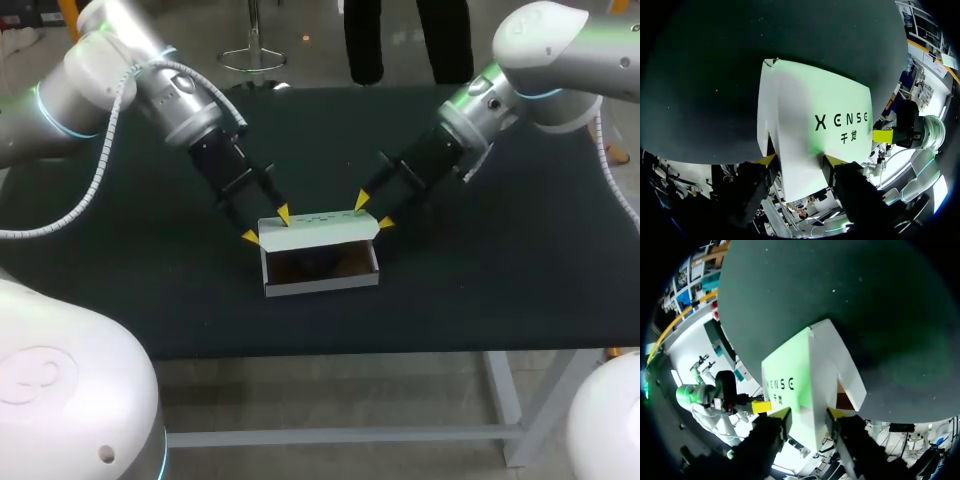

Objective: Assemble the packaging by folding the flat box into shape, placing the metal phone stand inside, and closing the box properly

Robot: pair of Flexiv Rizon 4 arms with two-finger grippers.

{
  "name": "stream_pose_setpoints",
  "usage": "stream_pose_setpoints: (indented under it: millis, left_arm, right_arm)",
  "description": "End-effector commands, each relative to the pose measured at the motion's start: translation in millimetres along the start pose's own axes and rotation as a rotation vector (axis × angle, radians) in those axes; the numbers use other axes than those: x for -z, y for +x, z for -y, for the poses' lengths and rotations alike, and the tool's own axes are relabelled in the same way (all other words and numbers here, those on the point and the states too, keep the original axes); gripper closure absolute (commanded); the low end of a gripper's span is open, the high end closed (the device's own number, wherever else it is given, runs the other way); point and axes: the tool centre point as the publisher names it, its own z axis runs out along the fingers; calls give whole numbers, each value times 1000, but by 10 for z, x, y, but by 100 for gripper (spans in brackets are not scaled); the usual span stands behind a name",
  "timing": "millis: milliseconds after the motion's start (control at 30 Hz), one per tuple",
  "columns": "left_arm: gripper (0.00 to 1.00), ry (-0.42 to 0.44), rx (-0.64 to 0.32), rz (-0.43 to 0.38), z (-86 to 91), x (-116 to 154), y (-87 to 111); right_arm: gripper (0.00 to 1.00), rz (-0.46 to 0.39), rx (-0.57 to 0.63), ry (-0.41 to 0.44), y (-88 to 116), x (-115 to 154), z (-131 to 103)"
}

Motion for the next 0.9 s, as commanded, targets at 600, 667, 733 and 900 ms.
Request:
stream_pose_setpoints:
  millis: [600,667,733,900]
  left_arm:
    - [40,-61,20,26,61,13,69]
    - [40,-69,21,28,61,12,70]
    - [40,-74,24,29,61,12,70]
    - [40,-81,27,34,55,14,73]
  right_arm:
    - [51,-6,-18,26,60,0,-30]
    - [51,-8,-22,28,62,2,-27]
    - [51,-10,-25,30,63,3,-27]
    - [52,-15,-30,37,74,15,-25]
